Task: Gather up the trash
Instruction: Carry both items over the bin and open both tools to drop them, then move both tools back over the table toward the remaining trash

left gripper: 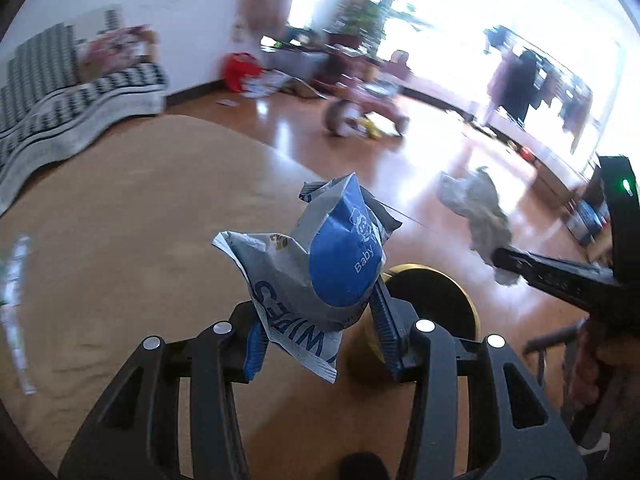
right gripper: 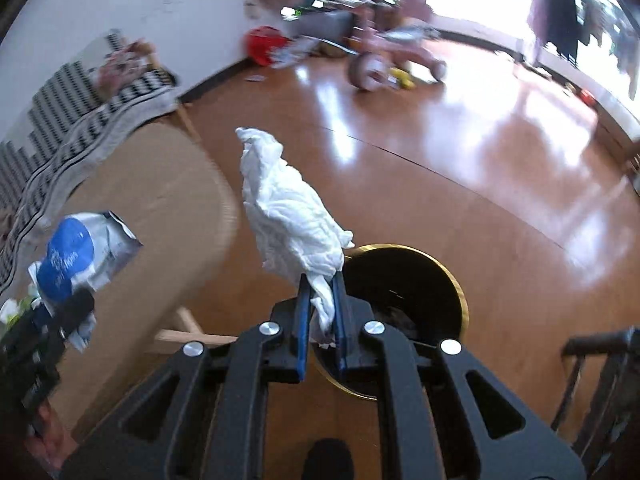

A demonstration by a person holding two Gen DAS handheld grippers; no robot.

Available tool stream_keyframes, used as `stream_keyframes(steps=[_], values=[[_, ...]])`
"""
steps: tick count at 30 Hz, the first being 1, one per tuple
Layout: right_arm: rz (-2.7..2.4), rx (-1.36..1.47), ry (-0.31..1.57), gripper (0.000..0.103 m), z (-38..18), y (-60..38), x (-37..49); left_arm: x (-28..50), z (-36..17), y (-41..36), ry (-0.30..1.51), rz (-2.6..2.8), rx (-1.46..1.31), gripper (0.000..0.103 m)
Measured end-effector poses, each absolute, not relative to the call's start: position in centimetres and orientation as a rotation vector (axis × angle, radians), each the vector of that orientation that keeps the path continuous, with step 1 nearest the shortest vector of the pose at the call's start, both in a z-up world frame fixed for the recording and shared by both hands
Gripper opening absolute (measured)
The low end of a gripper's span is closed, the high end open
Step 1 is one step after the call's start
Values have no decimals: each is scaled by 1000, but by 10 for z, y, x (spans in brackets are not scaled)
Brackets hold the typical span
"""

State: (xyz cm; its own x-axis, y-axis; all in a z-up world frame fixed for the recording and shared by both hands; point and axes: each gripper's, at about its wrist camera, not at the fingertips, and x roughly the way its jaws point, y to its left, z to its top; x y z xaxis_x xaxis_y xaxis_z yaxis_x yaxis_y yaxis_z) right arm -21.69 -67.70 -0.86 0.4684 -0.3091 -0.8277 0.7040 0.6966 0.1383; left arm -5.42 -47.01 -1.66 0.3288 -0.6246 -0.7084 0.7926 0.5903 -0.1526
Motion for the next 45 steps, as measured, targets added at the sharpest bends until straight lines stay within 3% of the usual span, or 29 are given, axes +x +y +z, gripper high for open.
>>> stream_keyframes(steps=[11, 24, 26, 27, 30, 32, 33, 39, 42, 45], values=[[-713, 625, 994, 11, -61, -728, -260, -106, -77, -549, 907, -1082, 358, 45], [-730, 646, 986, 11, -64, -738, -263, -107, -96, -571, 946, -1108, 369, 46], [-737, 650, 975, 12, -62, -739, -262, -108, -97, -573, 950, -1109, 370, 54], [-739, 651, 978, 13, -61, -739, -263, -105, -96, -571, 949, -1105, 369, 73], [-745, 643, 976, 20, -59, -738, -261, -107, -93, -569, 921, -1122, 362, 77], [-750, 641, 968, 49, -57, -737, -260, -108, -92, -568, 916, -1127, 367, 77], [-751, 637, 960, 55, -55, -735, -259, -108, -92, -567, 916, -1125, 368, 77], [-738, 618, 935, 58, -44, -722, -248, -97, -82, -551, 908, -1101, 360, 77], [-717, 602, 910, 59, -34, -707, -234, -87, -67, -531, 880, -1077, 345, 84], [-690, 573, 871, 67, -21, -687, -215, -75, -51, -503, 841, -1027, 329, 90]])
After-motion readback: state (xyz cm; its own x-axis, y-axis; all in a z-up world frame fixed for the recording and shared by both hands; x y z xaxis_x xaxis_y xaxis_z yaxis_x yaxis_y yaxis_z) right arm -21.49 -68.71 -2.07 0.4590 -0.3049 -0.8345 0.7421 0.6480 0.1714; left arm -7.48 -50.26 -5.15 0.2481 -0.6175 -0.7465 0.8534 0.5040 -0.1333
